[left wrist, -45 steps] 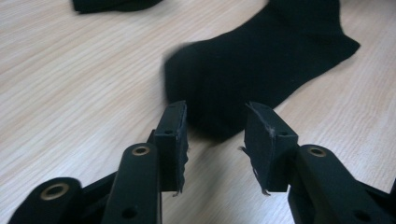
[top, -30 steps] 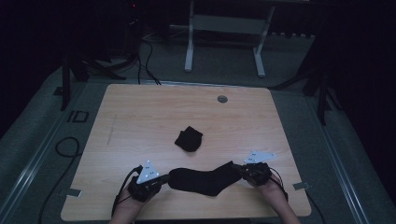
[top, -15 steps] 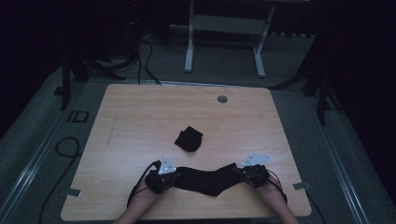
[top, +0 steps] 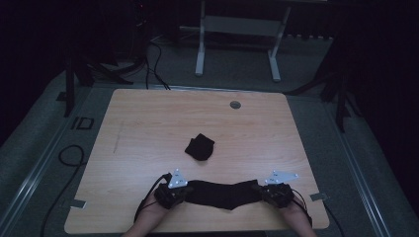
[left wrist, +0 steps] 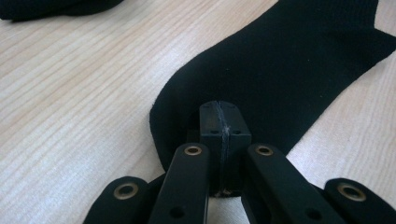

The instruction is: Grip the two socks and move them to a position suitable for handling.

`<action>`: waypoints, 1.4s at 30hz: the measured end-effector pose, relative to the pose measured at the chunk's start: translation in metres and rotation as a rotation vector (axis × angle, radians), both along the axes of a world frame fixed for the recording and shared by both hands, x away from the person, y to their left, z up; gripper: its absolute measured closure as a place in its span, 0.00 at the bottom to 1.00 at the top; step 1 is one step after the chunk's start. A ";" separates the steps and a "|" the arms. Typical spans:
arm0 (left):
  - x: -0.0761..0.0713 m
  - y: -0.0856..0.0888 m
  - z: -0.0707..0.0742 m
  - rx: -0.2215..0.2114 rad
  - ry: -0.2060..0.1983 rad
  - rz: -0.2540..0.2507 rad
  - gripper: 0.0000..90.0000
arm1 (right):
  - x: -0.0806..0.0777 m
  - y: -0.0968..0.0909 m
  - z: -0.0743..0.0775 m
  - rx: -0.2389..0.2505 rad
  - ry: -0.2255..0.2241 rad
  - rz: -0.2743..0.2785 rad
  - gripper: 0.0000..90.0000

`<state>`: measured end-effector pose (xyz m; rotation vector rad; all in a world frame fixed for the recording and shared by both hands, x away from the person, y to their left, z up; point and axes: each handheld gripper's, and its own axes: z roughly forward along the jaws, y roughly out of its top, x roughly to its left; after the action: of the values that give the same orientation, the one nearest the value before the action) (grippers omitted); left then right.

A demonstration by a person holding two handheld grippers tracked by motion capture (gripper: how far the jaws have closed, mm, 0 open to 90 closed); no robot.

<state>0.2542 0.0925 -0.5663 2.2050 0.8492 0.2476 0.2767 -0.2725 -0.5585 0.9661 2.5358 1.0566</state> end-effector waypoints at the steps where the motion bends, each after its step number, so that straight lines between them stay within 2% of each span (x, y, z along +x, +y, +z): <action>1: -0.001 0.001 0.000 0.001 0.000 -0.002 1.00 | 0.000 0.000 0.000 -0.001 0.000 0.001 0.97; 5: -0.002 0.001 0.000 -0.003 0.003 -0.001 1.00 | 0.000 0.002 0.001 -0.011 0.001 0.009 0.95; 7: -0.002 0.005 0.002 -0.033 0.000 -0.001 1.00 | 0.000 0.005 0.004 -0.017 -0.003 0.022 0.94; 9: -0.003 0.009 0.006 -0.065 -0.021 0.000 0.99 | 0.000 0.009 0.009 -0.016 -0.015 0.035 0.93; 11: -0.003 0.009 0.006 -0.065 -0.021 0.000 0.96 | 0.001 0.011 0.013 -0.013 -0.027 0.040 0.93; 12: -0.003 0.015 0.011 -0.106 -0.035 0.016 0.91 | 0.004 0.016 0.021 -0.002 -0.046 0.057 0.90; 13: -0.003 0.015 0.011 -0.106 -0.035 0.016 0.90 | 0.004 0.016 0.021 -0.002 -0.046 0.057 0.90; 14: -0.003 0.018 0.012 -0.127 -0.038 0.018 0.85 | 0.009 0.022 0.030 0.005 -0.070 0.063 0.88; 18: -0.007 0.022 0.012 -0.126 -0.054 0.027 0.75 | 0.023 0.039 0.046 0.034 -0.108 0.091 0.81; 21: -0.008 0.025 0.011 -0.132 -0.055 0.036 0.70 | 0.037 0.057 0.055 0.044 -0.119 0.116 0.72; 23: -0.008 0.025 0.011 -0.132 -0.055 0.036 0.70 | 0.040 0.061 0.057 0.048 -0.121 0.120 0.72; 24: -0.009 0.027 0.010 -0.132 -0.058 0.049 0.70 | 0.040 0.061 0.057 0.048 -0.121 0.120 0.69; 25: -0.009 0.028 0.009 -0.131 -0.059 0.052 0.67 | 0.053 0.077 0.062 0.056 -0.121 0.140 0.62; 26: -0.010 0.029 0.009 -0.132 -0.059 0.055 0.67 | 0.057 0.083 0.063 0.057 -0.128 0.144 0.59; 28: -0.011 0.031 0.008 -0.132 -0.061 0.066 0.64 | 0.066 0.095 0.065 0.063 -0.126 0.161 0.52; 30: -0.012 0.034 0.008 -0.134 -0.059 0.072 0.64 | 0.070 0.102 0.065 0.055 -0.131 0.157 0.51; 31: -0.012 0.035 0.007 -0.132 -0.061 0.075 0.64 | 0.078 0.112 0.066 0.048 -0.124 0.178 0.50; 33: -0.011 0.037 0.007 -0.141 -0.059 0.086 0.63 | 0.089 0.127 0.066 0.034 -0.127 0.185 0.49; 35: -0.011 0.037 0.007 -0.143 -0.060 0.088 0.62 | 0.089 0.127 0.066 0.034 -0.127 0.185 0.49; 37: -0.011 0.038 0.007 -0.145 -0.065 0.089 0.60 | 0.101 0.144 0.061 0.020 -0.112 0.191 0.49; 39: -0.011 0.038 0.007 -0.145 -0.066 0.092 0.56 | 0.108 0.154 0.057 0.009 -0.103 0.194 0.48; 42: -0.011 0.039 0.008 -0.153 -0.067 0.098 0.55 | 0.115 0.164 0.052 -0.010 -0.096 0.205 0.48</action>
<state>0.2429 0.1319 -0.5588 2.0054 0.9095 0.2925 0.3920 -0.1084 -0.5062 0.6459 2.5997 1.1150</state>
